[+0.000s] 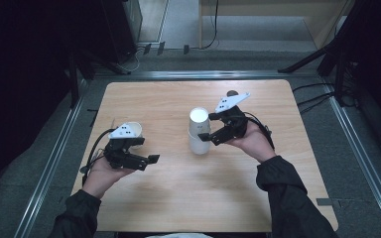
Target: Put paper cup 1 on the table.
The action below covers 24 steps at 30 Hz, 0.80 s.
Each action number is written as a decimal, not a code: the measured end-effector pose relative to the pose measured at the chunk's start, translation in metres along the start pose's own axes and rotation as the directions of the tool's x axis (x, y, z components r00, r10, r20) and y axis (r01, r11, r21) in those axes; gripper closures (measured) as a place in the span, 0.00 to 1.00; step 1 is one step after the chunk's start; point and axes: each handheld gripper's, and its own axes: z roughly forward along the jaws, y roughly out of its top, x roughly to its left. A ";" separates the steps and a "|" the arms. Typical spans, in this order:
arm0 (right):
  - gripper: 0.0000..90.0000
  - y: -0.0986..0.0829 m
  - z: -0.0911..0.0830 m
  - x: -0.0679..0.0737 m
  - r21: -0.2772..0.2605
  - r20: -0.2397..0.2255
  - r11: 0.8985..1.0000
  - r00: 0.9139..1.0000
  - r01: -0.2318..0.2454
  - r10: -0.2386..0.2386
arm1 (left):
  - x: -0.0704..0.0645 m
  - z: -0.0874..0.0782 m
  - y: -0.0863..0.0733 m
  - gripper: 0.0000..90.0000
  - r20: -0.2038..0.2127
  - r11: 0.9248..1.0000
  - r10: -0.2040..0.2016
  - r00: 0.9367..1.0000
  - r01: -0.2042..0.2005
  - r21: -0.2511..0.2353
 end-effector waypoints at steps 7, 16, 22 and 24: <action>0.18 0.013 0.003 -0.007 0.021 0.008 1.000 1.000 0.019 -0.019 | -0.010 0.007 0.002 0.15 0.034 0.999 0.035 0.999 -0.035 0.018; 0.19 0.030 0.014 -0.012 0.109 -0.007 0.993 0.999 0.035 -0.035 | -0.012 0.011 0.002 0.15 0.050 0.998 0.045 0.998 -0.046 0.030; 0.25 0.037 0.023 -0.011 0.165 0.034 0.986 0.999 0.036 -0.042 | -0.013 0.012 0.001 0.15 0.055 0.997 0.056 0.997 -0.058 0.046; 0.28 0.038 0.023 -0.010 0.162 0.036 0.986 0.999 0.033 -0.039 | -0.013 0.013 0.001 0.15 0.057 0.997 0.054 0.997 -0.057 0.047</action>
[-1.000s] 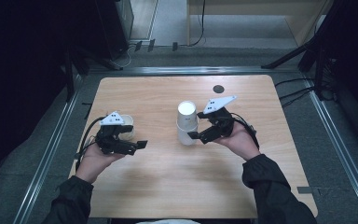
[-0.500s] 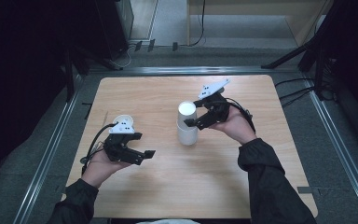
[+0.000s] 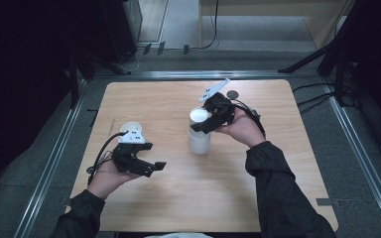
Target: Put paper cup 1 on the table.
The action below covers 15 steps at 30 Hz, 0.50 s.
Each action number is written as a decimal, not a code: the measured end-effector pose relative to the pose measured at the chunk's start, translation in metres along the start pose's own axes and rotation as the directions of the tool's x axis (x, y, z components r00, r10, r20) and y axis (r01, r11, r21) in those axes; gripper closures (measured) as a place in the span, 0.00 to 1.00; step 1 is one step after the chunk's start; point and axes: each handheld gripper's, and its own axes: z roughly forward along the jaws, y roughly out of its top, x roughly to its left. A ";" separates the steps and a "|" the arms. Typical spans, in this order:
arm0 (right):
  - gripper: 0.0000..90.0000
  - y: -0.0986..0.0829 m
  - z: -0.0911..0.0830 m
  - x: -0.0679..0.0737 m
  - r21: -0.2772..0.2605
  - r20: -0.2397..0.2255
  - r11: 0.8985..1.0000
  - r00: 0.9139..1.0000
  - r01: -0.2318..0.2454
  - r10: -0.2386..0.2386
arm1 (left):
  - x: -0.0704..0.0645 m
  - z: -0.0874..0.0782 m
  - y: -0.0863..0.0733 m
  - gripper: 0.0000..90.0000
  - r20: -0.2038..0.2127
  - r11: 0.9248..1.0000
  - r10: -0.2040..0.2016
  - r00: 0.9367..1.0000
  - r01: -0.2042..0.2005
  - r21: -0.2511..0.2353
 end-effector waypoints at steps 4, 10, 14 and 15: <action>0.34 0.001 -0.002 0.002 -0.005 -0.006 1.000 1.000 0.010 -0.010 | -0.002 0.002 0.001 0.15 0.004 1.000 0.011 1.000 -0.011 0.007; 0.35 0.001 -0.003 0.003 -0.002 0.001 1.000 1.000 0.010 -0.010 | -0.006 0.005 0.001 0.15 0.008 0.999 0.030 1.000 -0.030 0.018; 0.36 0.001 -0.007 0.002 -0.006 -0.002 1.000 1.000 0.004 -0.004 | -0.006 0.005 0.001 0.15 0.010 0.999 0.037 0.999 -0.037 0.021; 0.36 0.001 -0.008 0.002 -0.010 -0.004 1.000 1.000 0.005 -0.005 | -0.006 0.005 0.001 0.15 0.011 0.999 0.038 0.999 -0.038 0.021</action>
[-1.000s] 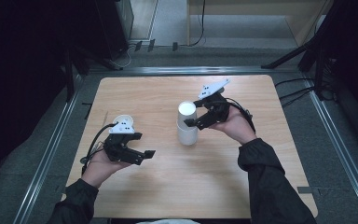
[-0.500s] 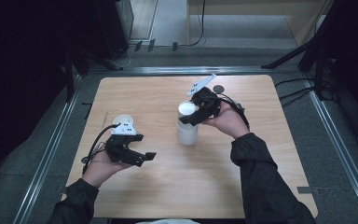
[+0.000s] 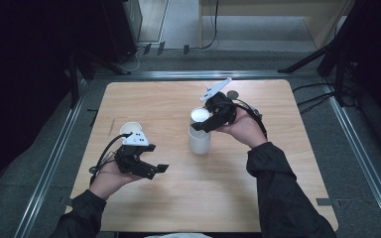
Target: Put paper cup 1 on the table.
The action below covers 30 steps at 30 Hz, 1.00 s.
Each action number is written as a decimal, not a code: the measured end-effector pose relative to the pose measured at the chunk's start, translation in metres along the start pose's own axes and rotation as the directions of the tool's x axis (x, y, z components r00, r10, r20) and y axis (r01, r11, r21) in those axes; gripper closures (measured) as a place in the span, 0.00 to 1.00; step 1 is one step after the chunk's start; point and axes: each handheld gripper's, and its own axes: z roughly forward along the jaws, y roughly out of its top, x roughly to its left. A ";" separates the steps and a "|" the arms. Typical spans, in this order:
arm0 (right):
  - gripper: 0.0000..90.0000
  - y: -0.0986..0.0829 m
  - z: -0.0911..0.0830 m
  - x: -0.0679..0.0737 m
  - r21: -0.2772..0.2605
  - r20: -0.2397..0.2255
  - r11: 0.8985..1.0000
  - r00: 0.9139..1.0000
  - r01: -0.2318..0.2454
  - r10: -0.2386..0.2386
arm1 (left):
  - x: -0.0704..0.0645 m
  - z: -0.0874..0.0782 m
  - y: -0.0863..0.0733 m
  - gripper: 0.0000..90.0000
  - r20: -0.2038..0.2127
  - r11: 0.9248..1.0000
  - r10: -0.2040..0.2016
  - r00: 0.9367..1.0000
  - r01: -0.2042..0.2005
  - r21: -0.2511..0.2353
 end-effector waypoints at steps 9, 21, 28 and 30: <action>0.38 0.005 -0.008 0.002 -0.012 0.009 1.000 1.000 0.000 0.000 | 0.000 0.001 0.000 0.15 0.002 1.000 0.002 1.000 -0.002 0.003; 0.39 0.012 -0.019 0.007 -0.042 0.026 0.999 1.000 0.004 -0.003 | -0.002 0.002 0.000 0.15 0.003 1.000 0.012 1.000 -0.012 0.007; 0.39 0.018 -0.030 0.011 -0.078 0.036 0.997 0.999 0.013 -0.011 | -0.003 0.002 0.000 0.15 0.005 1.000 0.017 1.000 -0.017 0.007; 0.39 0.019 -0.033 0.012 -0.081 0.040 0.997 0.999 0.014 -0.010 | -0.003 0.002 0.000 0.15 0.006 1.000 0.017 1.000 -0.018 0.006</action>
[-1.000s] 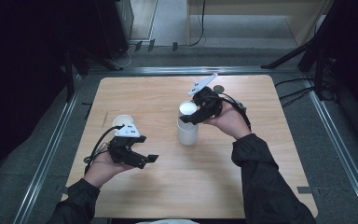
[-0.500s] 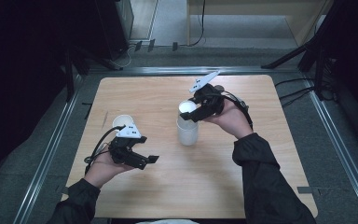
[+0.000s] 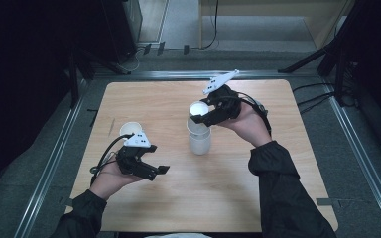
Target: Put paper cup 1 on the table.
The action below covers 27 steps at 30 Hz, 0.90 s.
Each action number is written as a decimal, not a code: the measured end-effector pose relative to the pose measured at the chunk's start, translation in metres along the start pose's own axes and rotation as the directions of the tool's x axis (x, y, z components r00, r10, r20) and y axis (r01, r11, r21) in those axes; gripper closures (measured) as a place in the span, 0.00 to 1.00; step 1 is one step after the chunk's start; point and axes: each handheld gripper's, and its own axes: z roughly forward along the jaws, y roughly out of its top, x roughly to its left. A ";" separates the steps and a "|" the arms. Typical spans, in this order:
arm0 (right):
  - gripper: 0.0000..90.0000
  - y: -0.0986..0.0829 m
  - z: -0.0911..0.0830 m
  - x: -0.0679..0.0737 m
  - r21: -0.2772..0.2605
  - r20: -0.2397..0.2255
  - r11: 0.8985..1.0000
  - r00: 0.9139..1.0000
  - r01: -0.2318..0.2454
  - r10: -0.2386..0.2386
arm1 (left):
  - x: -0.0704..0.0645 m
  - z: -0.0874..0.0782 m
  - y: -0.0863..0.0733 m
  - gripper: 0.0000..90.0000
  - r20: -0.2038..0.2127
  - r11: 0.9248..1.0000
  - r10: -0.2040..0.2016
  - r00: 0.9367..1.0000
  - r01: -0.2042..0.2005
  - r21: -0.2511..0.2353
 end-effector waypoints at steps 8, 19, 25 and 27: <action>0.39 0.008 -0.015 0.008 -0.022 0.036 1.000 0.999 0.021 -0.021 | 0.000 0.000 0.001 0.15 0.004 1.000 0.009 1.000 -0.009 -0.008; 0.39 0.017 -0.055 0.017 -0.127 0.065 0.992 0.998 0.026 -0.018 | -0.003 0.003 0.006 0.15 0.023 0.999 0.027 0.999 -0.026 -0.020; 0.39 0.012 -0.068 0.027 -0.140 0.037 0.990 0.999 0.007 -0.002 | -0.005 0.005 0.011 0.15 0.042 0.999 0.047 0.998 -0.046 -0.027; 0.39 0.010 -0.069 0.028 -0.138 0.033 0.990 0.999 0.005 -0.001 | -0.005 0.006 0.012 0.15 0.043 0.999 0.047 0.998 -0.046 -0.029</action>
